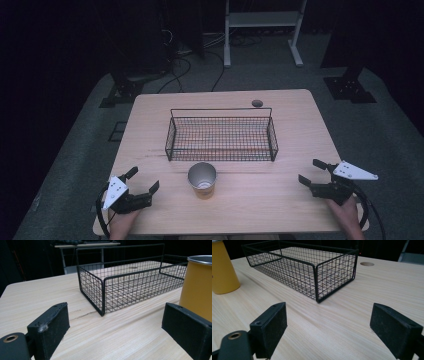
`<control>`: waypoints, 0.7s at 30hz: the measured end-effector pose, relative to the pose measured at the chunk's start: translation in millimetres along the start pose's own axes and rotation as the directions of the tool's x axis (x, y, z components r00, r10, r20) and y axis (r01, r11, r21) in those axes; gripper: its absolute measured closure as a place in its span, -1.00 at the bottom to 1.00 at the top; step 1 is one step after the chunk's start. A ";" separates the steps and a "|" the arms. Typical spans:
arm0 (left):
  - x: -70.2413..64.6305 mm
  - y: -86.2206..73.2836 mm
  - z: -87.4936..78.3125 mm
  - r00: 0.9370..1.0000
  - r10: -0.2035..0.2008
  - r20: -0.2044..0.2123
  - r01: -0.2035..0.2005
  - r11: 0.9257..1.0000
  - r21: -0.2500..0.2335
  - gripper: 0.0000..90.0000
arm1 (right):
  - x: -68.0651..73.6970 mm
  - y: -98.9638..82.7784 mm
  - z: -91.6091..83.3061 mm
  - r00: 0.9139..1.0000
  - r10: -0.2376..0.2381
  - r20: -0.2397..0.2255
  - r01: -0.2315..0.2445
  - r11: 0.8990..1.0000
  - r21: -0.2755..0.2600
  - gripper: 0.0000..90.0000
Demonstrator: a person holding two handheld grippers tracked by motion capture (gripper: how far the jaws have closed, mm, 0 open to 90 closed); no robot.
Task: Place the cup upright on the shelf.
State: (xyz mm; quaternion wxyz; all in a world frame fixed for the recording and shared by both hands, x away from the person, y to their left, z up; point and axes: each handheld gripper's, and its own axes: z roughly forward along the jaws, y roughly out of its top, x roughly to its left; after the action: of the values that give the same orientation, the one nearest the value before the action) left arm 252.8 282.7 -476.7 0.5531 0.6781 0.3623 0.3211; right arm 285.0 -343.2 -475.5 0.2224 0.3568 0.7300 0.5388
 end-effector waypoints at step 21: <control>-12.3 4.1 4.9 0.998 0.022 0.065 -0.022 1.000 -0.008 -0.94 | 1.3 0.2 1.4 1.000 0.001 0.015 -0.001 1.000 0.011 -0.71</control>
State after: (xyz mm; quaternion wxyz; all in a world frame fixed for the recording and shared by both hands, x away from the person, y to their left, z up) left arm 250.9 269.2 -474.0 0.5633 0.6901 0.3356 0.3063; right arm 285.2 -341.3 -475.6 0.2257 0.3621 0.7311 0.5324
